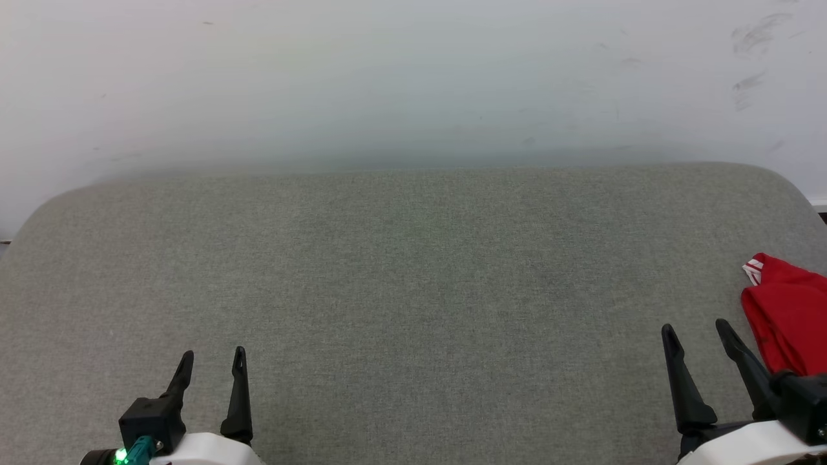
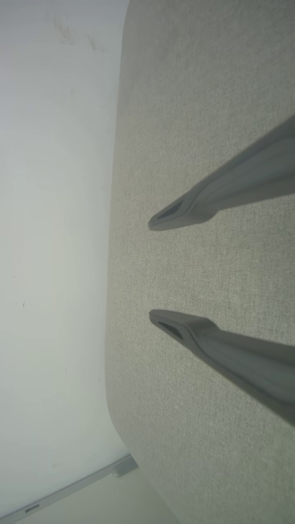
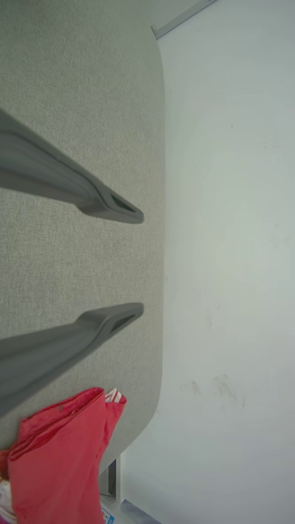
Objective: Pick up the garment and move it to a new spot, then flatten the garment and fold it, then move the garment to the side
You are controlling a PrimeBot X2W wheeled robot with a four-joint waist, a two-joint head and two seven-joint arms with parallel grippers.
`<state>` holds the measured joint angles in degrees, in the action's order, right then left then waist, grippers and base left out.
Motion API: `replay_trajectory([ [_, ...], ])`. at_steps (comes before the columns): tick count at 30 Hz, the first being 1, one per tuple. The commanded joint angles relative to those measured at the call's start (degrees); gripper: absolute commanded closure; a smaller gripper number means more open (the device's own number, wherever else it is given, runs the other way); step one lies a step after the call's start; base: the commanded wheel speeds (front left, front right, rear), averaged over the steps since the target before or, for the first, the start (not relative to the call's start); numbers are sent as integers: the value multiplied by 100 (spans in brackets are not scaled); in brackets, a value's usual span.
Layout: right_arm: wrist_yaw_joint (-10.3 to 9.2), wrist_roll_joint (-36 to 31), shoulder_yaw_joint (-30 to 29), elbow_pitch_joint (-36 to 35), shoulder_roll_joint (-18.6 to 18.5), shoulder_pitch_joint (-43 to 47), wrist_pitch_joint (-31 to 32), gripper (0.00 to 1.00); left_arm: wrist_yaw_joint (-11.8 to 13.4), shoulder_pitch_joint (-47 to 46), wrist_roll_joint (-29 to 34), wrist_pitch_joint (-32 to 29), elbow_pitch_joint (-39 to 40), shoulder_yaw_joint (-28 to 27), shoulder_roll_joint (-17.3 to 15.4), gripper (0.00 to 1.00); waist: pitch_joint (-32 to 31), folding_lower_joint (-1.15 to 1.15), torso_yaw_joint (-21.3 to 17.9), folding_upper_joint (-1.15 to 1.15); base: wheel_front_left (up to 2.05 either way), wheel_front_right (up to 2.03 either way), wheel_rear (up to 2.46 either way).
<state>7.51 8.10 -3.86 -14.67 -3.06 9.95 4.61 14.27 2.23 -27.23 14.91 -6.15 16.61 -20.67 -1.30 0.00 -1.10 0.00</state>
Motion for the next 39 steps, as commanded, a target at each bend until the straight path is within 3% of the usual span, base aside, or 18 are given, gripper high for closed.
replay_trajectory([
  [1, -5, 26, 15, -30, 29, -7, -12, 0, -23, -10, 22, 38, -21, -7, 28, 0, -1, 0, 4, 0, 0, 0, 0],
  [4, -5, 46, 24, -36, 29, -16, -20, 0, -52, -16, 5, 36, -43, -11, 41, 0, 1, 0, 11, 0, 0, 0, 0],
  [5, 0, 32, 20, -3, 1, -5, -5, 100, -50, -2, -24, -2, -31, -7, 23, 100, 1, 0, 11, 0, 0, 0, 0],
  [8, 1, 136, 56, 89, 1, 19, -34, 100, -80, 22, -124, -36, -102, -16, 106, 100, 4, 0, 13, 0, 0, 0, 0],
  [39, 0, 3634, 128, 1186, -159, -659, -108, 100, -918, -365, -2722, -828, -402, -879, 721, 100, 42, 0, 39, 0, 0, 0, 0],
])
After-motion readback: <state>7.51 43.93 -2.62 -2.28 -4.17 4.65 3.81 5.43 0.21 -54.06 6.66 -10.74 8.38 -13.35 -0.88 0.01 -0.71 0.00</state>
